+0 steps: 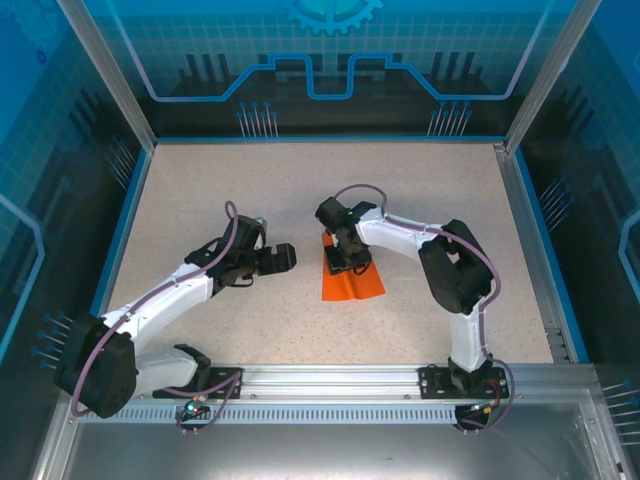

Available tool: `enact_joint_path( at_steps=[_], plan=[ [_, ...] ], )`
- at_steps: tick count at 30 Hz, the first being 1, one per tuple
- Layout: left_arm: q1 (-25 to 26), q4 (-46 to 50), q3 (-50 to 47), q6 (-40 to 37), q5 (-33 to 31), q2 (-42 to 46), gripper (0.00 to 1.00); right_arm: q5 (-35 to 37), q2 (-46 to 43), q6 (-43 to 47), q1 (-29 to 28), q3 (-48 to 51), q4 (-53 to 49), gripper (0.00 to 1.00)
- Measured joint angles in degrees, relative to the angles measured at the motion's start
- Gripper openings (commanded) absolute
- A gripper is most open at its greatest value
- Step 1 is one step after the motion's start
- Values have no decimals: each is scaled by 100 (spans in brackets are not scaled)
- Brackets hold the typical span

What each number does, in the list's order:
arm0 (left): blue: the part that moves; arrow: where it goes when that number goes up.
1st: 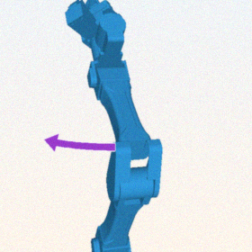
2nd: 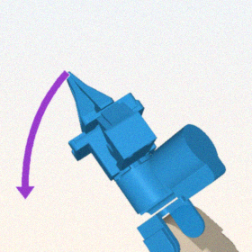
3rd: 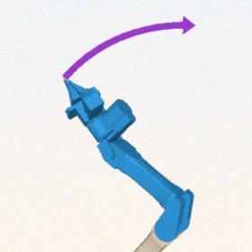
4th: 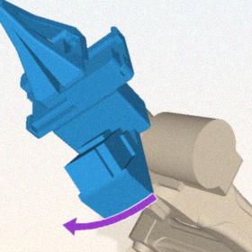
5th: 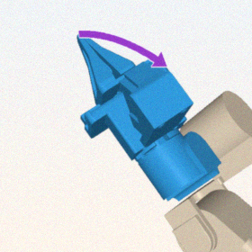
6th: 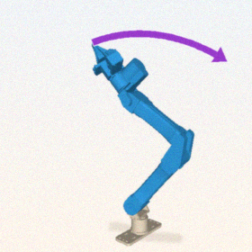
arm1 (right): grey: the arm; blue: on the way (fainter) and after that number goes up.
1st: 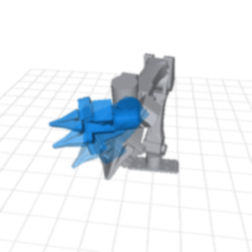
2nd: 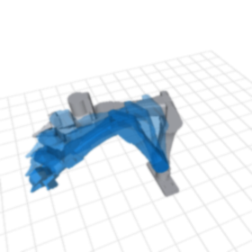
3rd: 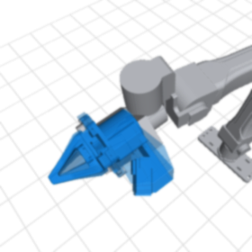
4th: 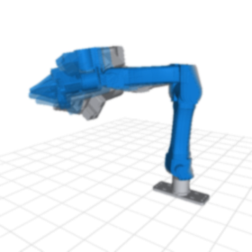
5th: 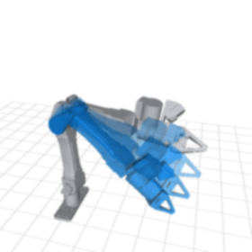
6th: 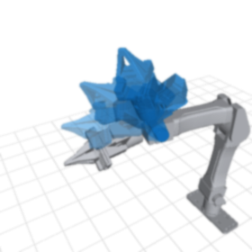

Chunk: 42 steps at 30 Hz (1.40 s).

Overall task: Fold a paper plane with a square sheet of paper (pick it up from the middle)
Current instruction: First fold in half a square sheet of paper at the center of the table.

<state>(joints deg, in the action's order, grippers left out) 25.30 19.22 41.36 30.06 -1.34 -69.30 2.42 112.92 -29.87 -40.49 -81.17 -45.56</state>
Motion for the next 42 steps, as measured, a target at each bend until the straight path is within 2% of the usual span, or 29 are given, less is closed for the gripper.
enact_joint_path(
  at_steps=[3,16,24,31,42],
  plan=[
    [0,0,0,0,-2,-2,98,-229,-341,-68,74,140,164,29],
    [0,0,0,0,-39,-2,99,-2006,-1541,-640,575,966,1554,32],
    [0,2,0,0,-39,13,98,-3108,-1711,-1458,1102,2092,3152,34],
    [0,-11,0,-2,-17,15,98,-3285,-1598,-1655,1545,2874,3617,41],
    [0,-310,28,42,599,-297,98,-3289,-1408,-1132,1626,2924,3491,55]
  ],
)
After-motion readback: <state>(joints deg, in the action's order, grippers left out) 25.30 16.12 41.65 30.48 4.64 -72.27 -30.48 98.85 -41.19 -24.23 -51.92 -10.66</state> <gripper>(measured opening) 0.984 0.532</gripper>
